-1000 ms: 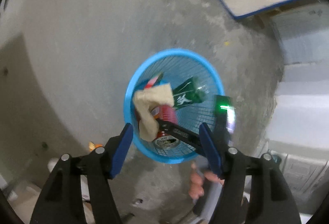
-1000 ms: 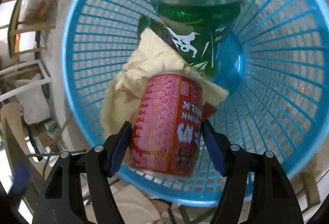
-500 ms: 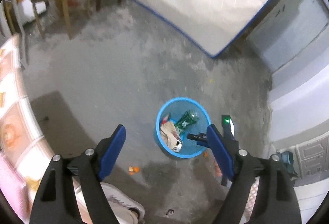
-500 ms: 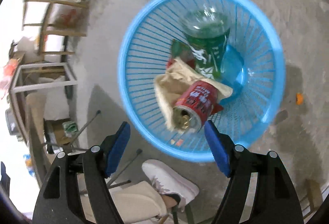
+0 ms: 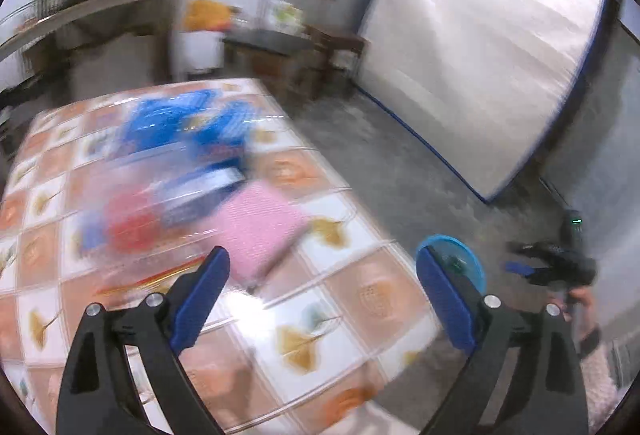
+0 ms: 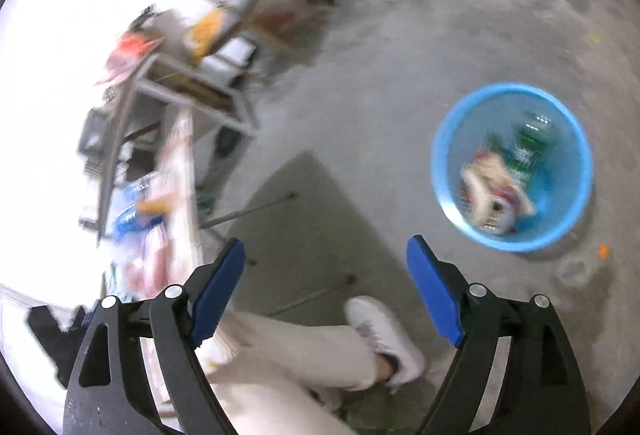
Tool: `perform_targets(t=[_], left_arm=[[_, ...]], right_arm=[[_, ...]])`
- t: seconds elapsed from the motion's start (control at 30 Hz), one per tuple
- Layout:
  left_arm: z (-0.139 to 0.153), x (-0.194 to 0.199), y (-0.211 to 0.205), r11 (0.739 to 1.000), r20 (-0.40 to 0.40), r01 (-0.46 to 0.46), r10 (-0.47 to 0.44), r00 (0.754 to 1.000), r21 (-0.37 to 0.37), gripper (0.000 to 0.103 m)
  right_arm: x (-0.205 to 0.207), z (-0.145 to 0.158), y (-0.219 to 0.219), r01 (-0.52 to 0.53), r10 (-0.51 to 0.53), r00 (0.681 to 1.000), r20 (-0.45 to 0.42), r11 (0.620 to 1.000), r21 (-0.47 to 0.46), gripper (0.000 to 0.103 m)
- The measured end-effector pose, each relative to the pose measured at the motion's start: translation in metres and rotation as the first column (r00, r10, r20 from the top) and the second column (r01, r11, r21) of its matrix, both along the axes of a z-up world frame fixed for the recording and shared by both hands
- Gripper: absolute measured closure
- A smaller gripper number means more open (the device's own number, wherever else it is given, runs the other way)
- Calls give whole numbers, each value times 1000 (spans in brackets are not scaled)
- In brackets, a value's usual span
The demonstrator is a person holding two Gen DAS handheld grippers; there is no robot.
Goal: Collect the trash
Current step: 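Move both open tools back toward the table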
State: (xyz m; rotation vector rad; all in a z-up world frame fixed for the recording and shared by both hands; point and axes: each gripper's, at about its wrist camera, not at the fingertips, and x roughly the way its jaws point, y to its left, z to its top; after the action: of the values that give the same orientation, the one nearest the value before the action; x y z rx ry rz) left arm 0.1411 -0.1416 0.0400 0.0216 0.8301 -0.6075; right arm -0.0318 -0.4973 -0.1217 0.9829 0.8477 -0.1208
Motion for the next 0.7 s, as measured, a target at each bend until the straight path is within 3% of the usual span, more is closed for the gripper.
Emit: perform_targets(t=[0.1, 0.27, 0.37, 0.5, 0.57, 0.7], left_arm=[[-3, -2, 51, 994, 52, -110, 109, 993, 13, 10], [-4, 4, 97, 993, 151, -107, 99, 984, 48, 9], [-4, 20, 116, 996, 220, -32, 12, 975, 86, 6], [-1, 53, 117, 987, 249, 105, -133, 959, 122, 6], [1, 72, 114, 974, 224, 187, -212, 951, 128, 6], [-1, 107, 97, 919, 141, 355, -380, 914, 172, 6]], right_arm=[[34, 30, 44, -108, 109, 991, 77, 994, -15, 23], [106, 52, 131, -354, 356, 930, 94, 935, -32, 22], [145, 50, 172, -421, 418, 906, 63, 906, 53, 22], [181, 44, 207, -403, 408, 913, 13, 897, 182, 22], [195, 40, 220, -389, 398, 917, 4, 894, 221, 22], [202, 49, 239, -398, 409, 913, 0, 888, 231, 22]])
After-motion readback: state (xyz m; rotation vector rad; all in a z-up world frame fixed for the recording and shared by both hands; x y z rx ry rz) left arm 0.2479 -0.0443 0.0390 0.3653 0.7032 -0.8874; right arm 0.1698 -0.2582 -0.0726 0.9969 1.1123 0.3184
